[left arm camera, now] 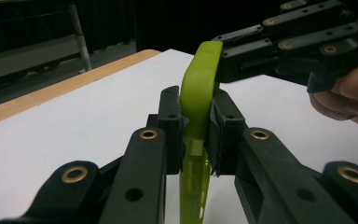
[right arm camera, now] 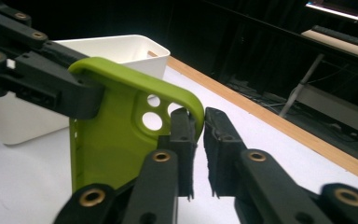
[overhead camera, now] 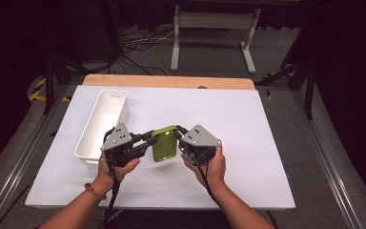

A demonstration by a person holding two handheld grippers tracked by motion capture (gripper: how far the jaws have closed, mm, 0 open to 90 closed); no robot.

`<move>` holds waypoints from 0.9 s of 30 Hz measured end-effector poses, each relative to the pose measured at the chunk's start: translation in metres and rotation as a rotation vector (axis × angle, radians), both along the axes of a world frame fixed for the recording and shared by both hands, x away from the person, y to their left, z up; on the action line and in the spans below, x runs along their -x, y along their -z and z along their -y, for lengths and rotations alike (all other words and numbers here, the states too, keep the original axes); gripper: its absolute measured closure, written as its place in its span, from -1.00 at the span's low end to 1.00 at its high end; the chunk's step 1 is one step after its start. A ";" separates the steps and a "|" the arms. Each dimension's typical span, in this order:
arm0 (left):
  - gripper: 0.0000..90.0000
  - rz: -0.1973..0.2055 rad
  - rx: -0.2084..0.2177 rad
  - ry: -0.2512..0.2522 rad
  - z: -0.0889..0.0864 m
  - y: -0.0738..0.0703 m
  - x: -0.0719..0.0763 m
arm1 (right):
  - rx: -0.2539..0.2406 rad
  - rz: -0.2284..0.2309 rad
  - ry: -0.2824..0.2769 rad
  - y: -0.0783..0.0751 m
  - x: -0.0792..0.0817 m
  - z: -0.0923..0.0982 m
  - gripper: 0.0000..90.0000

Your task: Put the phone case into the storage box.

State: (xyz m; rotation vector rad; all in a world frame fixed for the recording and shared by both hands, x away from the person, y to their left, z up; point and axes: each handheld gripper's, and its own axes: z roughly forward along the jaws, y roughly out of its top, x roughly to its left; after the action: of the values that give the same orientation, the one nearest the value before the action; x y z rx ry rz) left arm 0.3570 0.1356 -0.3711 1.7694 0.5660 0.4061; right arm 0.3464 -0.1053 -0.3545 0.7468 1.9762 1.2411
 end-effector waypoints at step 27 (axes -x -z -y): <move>0.73 0.043 0.005 0.001 -0.014 -0.008 -0.001 | 0.012 -0.031 -0.100 0.016 0.016 0.057 0.03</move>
State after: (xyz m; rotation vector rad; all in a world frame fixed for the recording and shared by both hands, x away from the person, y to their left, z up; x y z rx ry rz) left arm 0.3577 0.1499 -0.3634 1.7520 0.5356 0.4402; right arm 0.3309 -0.1620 -0.3708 0.6723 2.0668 1.2808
